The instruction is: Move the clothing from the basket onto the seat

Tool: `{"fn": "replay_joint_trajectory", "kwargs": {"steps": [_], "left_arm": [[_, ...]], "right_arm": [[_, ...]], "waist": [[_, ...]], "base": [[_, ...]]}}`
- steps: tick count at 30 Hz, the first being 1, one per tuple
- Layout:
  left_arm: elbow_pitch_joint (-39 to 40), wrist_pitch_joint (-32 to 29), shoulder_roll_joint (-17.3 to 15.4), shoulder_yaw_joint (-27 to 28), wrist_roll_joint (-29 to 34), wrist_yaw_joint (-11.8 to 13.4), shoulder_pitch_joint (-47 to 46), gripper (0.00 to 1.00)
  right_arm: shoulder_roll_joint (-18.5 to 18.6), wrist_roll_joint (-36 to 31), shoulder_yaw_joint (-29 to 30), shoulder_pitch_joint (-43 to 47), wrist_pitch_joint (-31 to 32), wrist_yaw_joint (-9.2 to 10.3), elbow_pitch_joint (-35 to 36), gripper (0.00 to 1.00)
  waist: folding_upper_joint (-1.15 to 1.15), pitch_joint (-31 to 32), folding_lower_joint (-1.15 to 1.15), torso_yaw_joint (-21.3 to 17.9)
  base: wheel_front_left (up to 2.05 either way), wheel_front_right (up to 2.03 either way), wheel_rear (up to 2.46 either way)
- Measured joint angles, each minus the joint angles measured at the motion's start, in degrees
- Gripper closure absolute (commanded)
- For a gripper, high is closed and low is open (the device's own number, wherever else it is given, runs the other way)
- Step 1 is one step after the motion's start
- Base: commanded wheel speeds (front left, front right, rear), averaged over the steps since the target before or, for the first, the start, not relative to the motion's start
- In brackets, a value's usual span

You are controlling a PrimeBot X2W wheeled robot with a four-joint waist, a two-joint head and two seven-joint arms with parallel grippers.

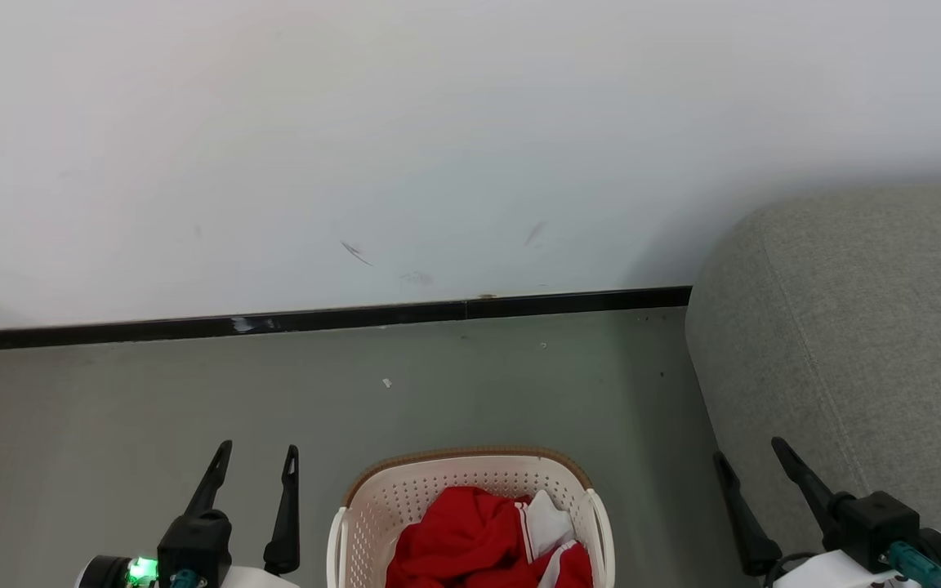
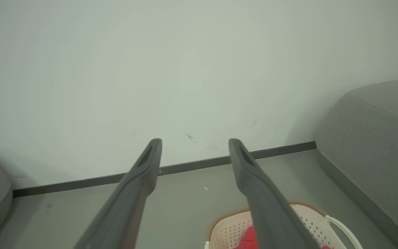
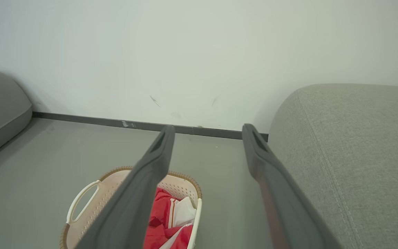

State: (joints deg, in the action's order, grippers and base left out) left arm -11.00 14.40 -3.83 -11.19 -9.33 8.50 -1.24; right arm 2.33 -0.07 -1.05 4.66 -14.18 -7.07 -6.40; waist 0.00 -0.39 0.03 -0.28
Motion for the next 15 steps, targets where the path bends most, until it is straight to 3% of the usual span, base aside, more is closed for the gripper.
{"fn": "replay_joint_trajectory", "kwargs": {"steps": [15], "left_arm": [[-1.58, 0.0, 0.16, 2.01, -1.59, -0.35, -0.08, 0.0]], "right_arm": [[0.0, 0.1, 0.34, -0.01, 0.0, 0.0, 0.16, 0.0]], "waist": [[0.0, -0.24, -0.01, -0.2]], "base": [[0.0, 0.0, 0.0]]}}
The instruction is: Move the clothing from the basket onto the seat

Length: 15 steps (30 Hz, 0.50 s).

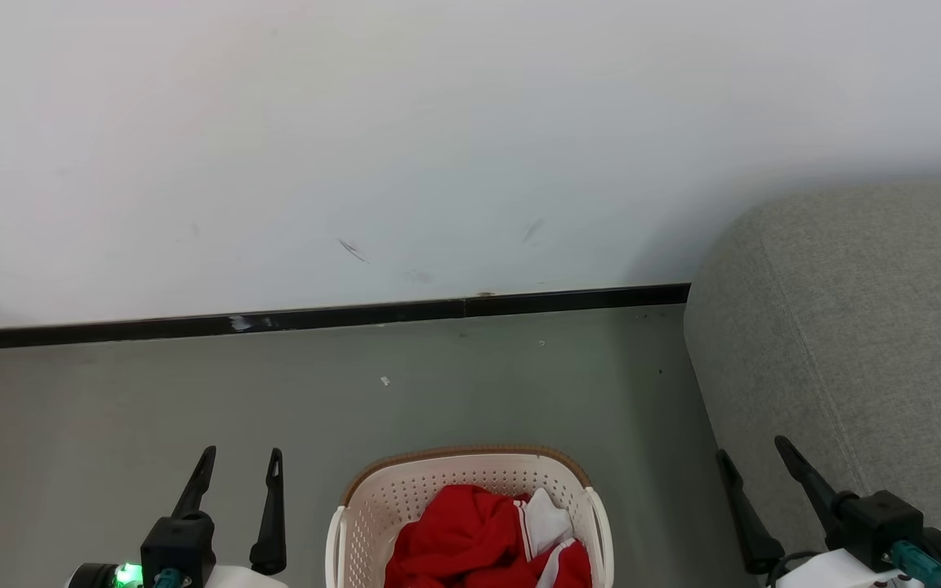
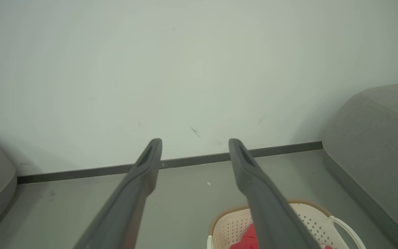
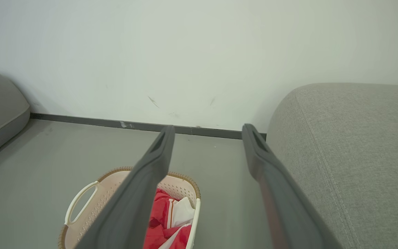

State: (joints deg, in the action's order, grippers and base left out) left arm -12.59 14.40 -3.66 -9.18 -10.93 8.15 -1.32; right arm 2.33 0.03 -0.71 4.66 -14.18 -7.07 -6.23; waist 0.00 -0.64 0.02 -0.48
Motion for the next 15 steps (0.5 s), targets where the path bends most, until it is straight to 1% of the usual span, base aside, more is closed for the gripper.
{"fn": "replay_joint_trajectory", "kwargs": {"steps": [15], "left_arm": [[-1.14, 0.0, -0.08, 0.31, 0.79, -0.81, -0.09, 0.0]], "right_arm": [[-0.01, 0.0, 0.03, 0.01, -0.01, 0.0, 0.65, 0.0]], "waist": [[0.0, -1.03, 0.0, 0.01]], "base": [[0.0, 0.0, 0.0]]}}
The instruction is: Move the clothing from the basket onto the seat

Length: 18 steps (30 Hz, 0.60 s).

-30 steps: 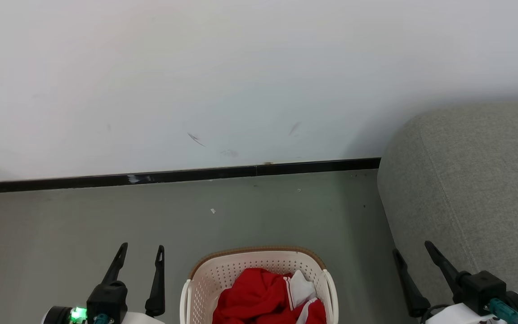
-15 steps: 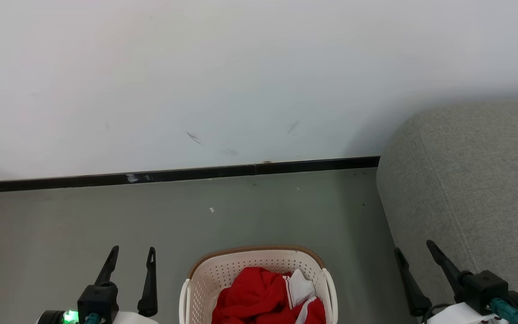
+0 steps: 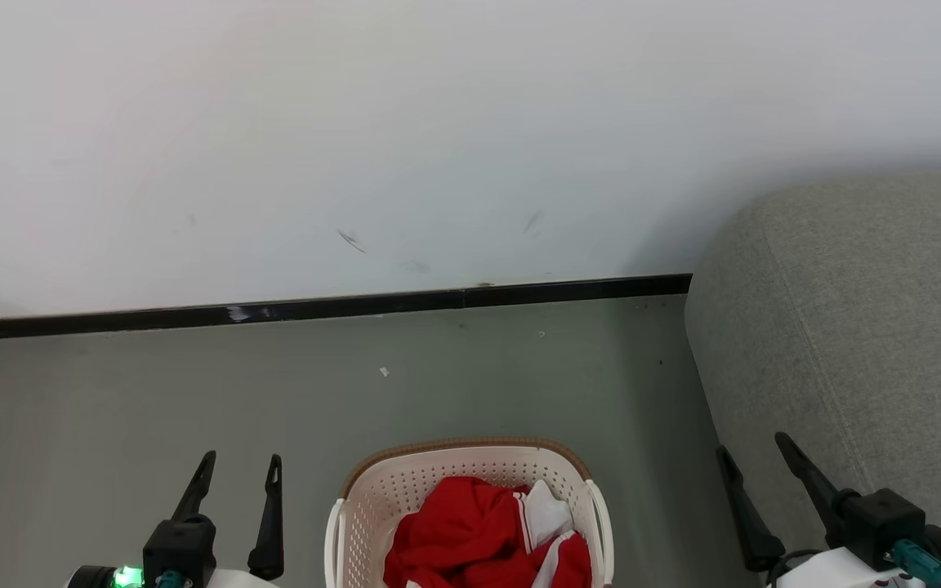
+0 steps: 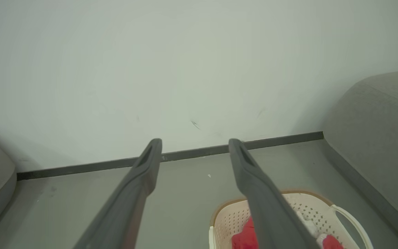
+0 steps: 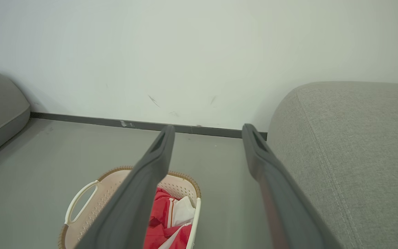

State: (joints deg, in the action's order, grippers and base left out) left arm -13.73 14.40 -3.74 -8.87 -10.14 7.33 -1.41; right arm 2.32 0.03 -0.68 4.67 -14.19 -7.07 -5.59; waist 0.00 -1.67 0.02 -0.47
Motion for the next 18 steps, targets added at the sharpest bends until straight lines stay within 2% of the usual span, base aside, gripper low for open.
{"fn": "replay_joint_trajectory", "kwargs": {"steps": [18], "left_arm": [[-6.22, 0.0, -1.74, -3.27, 3.16, -3.0, -4.11, 0.0]], "right_arm": [[-0.12, 0.53, 2.54, 3.05, 0.0, 0.0, 4.0, 0.0]], "waist": [[0.0, -3.97, 0.0, -1.1]], "base": [[0.0, 0.0, 0.0]]}}
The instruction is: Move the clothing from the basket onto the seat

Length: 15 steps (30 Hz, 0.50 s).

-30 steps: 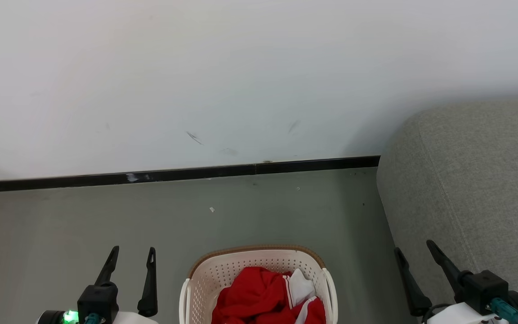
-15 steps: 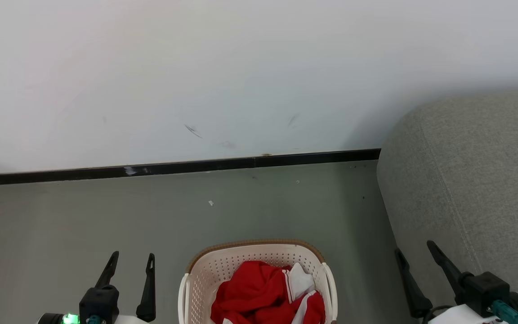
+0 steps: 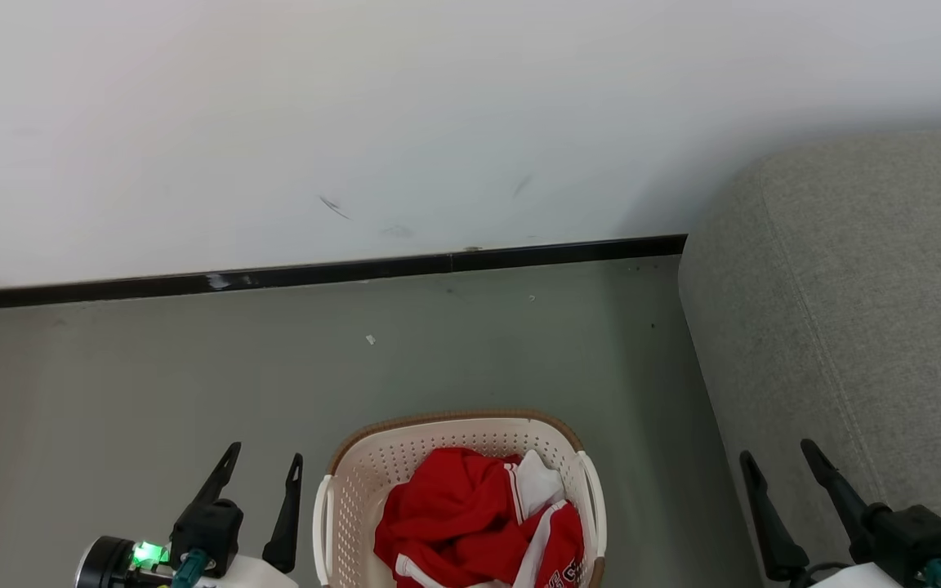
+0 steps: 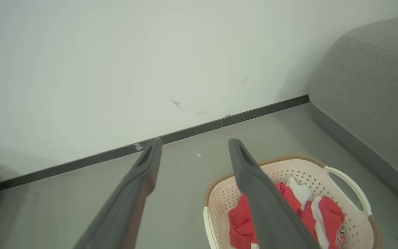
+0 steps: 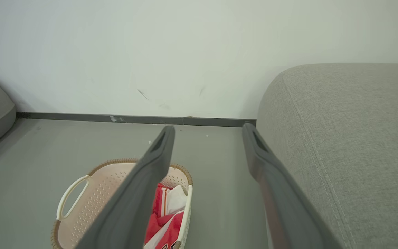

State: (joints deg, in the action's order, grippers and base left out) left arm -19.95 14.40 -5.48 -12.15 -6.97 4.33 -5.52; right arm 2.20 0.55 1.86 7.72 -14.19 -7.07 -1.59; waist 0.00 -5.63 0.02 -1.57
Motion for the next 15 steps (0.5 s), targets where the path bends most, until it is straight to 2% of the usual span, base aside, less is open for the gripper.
{"fn": "replay_joint_trajectory", "kwargs": {"steps": [15], "left_arm": [[-7.38, -0.01, 1.3, -6.02, 2.77, -3.36, -7.45, 0.0]], "right_arm": [[-0.04, 0.08, 1.02, 0.04, -0.01, 0.0, 6.78, 0.0]], "waist": [[0.0, -5.92, 0.0, -1.61]], "base": [[0.0, 0.0, 0.0]]}}
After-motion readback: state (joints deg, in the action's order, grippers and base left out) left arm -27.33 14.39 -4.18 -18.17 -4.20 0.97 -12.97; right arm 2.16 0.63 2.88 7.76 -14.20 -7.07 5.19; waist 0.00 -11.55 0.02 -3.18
